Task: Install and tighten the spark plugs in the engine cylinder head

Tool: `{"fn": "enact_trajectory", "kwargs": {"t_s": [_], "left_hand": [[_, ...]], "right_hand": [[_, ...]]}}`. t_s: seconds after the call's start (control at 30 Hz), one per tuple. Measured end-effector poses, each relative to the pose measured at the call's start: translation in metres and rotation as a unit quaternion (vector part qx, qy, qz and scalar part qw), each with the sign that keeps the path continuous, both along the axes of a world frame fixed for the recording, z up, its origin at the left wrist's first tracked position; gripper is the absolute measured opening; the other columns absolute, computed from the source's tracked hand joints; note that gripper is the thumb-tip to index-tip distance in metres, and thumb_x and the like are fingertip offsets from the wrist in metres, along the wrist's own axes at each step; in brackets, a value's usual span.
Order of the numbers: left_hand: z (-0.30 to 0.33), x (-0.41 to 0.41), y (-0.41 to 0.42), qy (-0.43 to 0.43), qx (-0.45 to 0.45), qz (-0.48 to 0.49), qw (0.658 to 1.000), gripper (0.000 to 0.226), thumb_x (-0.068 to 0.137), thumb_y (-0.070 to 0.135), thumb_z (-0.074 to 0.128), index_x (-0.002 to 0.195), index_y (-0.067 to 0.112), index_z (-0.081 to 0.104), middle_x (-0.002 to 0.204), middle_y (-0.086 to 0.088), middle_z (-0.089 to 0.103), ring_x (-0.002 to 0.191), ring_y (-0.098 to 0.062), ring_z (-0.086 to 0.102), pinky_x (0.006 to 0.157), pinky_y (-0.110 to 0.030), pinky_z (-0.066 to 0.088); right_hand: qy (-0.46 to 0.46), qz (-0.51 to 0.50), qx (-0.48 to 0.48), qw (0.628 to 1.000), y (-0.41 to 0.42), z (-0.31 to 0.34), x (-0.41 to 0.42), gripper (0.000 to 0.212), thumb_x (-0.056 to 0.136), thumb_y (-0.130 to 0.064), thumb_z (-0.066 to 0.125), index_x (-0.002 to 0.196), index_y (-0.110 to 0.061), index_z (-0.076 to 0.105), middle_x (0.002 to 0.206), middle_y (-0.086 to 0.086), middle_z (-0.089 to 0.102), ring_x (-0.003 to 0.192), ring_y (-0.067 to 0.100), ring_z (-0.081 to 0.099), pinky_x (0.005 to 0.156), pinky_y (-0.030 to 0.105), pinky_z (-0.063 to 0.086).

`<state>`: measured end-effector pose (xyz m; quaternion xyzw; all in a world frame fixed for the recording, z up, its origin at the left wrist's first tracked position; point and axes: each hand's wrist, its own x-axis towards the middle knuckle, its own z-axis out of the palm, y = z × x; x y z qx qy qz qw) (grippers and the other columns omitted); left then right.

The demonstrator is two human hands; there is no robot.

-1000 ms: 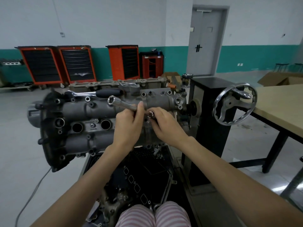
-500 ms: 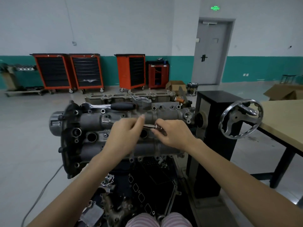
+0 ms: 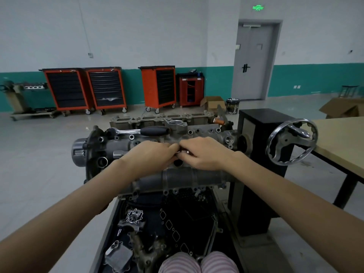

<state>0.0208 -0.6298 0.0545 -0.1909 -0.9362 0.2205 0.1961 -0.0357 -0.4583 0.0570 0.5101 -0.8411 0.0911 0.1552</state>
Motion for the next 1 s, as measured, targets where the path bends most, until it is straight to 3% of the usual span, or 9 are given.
{"fn": "enact_trajectory", "kwargs": {"t_s": [0.13,0.33,0.53,0.67,0.73,0.77,0.87,0.93,1.0], "left_hand": [[0.004,0.006,-0.013,0.055,-0.06,-0.047,0.996,0.048,0.094,0.043,0.01,0.11,0.016,0.047,0.086,0.003,0.061,0.057,-0.02,0.057,0.037,-0.027,0.019],[0.0,0.006,-0.02,0.034,0.018,-0.048,0.998,0.038,0.098,0.043,0.026,0.113,0.015,0.048,0.076,-0.002,0.062,0.063,-0.026,0.059,0.047,-0.031,0.032],[0.007,0.011,-0.038,0.012,0.074,-0.053,0.996,0.037,0.095,0.05,0.026,0.099,0.02,0.047,0.076,0.0,0.06,0.061,-0.021,0.055,0.05,-0.029,0.035],[0.014,0.017,-0.04,0.005,0.259,-0.033,0.965,0.029,0.094,0.046,0.033,0.088,0.019,0.043,0.067,0.004,0.052,0.058,-0.016,0.05,0.049,-0.025,0.033],[0.011,0.017,-0.031,-0.029,0.443,0.002,0.896,0.022,0.096,0.037,0.043,0.094,0.016,0.049,0.075,0.0,0.056,0.063,-0.013,0.052,0.053,-0.022,0.037],[0.009,0.018,-0.027,-0.075,0.563,0.02,0.823,0.019,0.096,0.032,0.046,0.098,0.014,0.05,0.078,0.0,0.055,0.063,-0.011,0.051,0.054,-0.021,0.039],[-0.002,0.024,-0.014,-0.177,0.849,-0.026,0.498,0.015,0.099,0.016,0.04,0.092,0.009,0.051,0.072,-0.004,0.048,0.053,-0.008,0.046,0.045,-0.019,0.037],[-0.011,0.028,-0.008,-0.098,0.916,-0.058,0.386,0.019,0.1,0.014,0.036,0.09,0.008,0.052,0.07,-0.007,0.054,0.053,-0.009,0.052,0.048,-0.02,0.044],[-0.021,0.03,-0.005,-0.033,0.948,-0.064,0.31,0.017,0.102,0.02,0.035,0.096,0.01,0.049,0.074,-0.009,0.066,0.062,-0.013,0.064,0.063,-0.031,0.056]], "right_hand": [[-0.134,0.009,-0.037,0.99,-0.01,0.005,0.006,0.019,0.094,-0.027,0.041,0.084,-0.013,0.05,0.073,-0.007,0.052,0.066,0.009,0.049,0.057,0.029,0.033],[-0.152,0.022,-0.062,0.986,-0.018,0.003,0.011,0.021,0.092,-0.025,0.044,0.08,-0.01,0.052,0.068,-0.004,0.053,0.061,0.011,0.048,0.058,0.035,0.038],[-0.169,0.017,-0.068,0.983,-0.01,-0.001,0.007,0.023,0.094,-0.033,0.045,0.08,-0.018,0.054,0.063,-0.009,0.05,0.057,0.003,0.046,0.056,0.025,0.035],[-0.245,-0.022,-0.133,0.96,-0.007,0.0,0.006,0.026,0.095,-0.037,0.043,0.082,-0.015,0.049,0.066,-0.004,0.05,0.059,0.008,0.047,0.059,0.03,0.039],[-0.37,-0.017,-0.219,0.903,-0.017,0.004,0.011,0.023,0.098,-0.031,0.038,0.087,-0.012,0.046,0.065,-0.001,0.048,0.053,0.007,0.045,0.052,0.024,0.038],[-0.433,-0.011,-0.256,0.864,-0.023,0.007,0.013,0.02,0.098,-0.027,0.035,0.092,-0.011,0.045,0.067,0.001,0.049,0.053,0.007,0.045,0.05,0.022,0.038],[-0.535,0.0,-0.319,0.783,-0.045,0.016,0.023,0.015,0.097,-0.017,0.035,0.105,-0.009,0.045,0.079,0.004,0.054,0.063,0.011,0.052,0.054,0.022,0.044],[-0.539,0.008,-0.355,0.764,-0.061,0.017,0.029,0.013,0.097,-0.014,0.039,0.106,-0.009,0.047,0.083,0.004,0.055,0.07,0.012,0.054,0.061,0.023,0.047],[-0.492,0.008,-0.397,0.775,-0.073,0.012,0.033,0.017,0.095,-0.012,0.047,0.111,-0.006,0.051,0.091,0.004,0.059,0.081,0.015,0.059,0.072,0.024,0.049]]}}
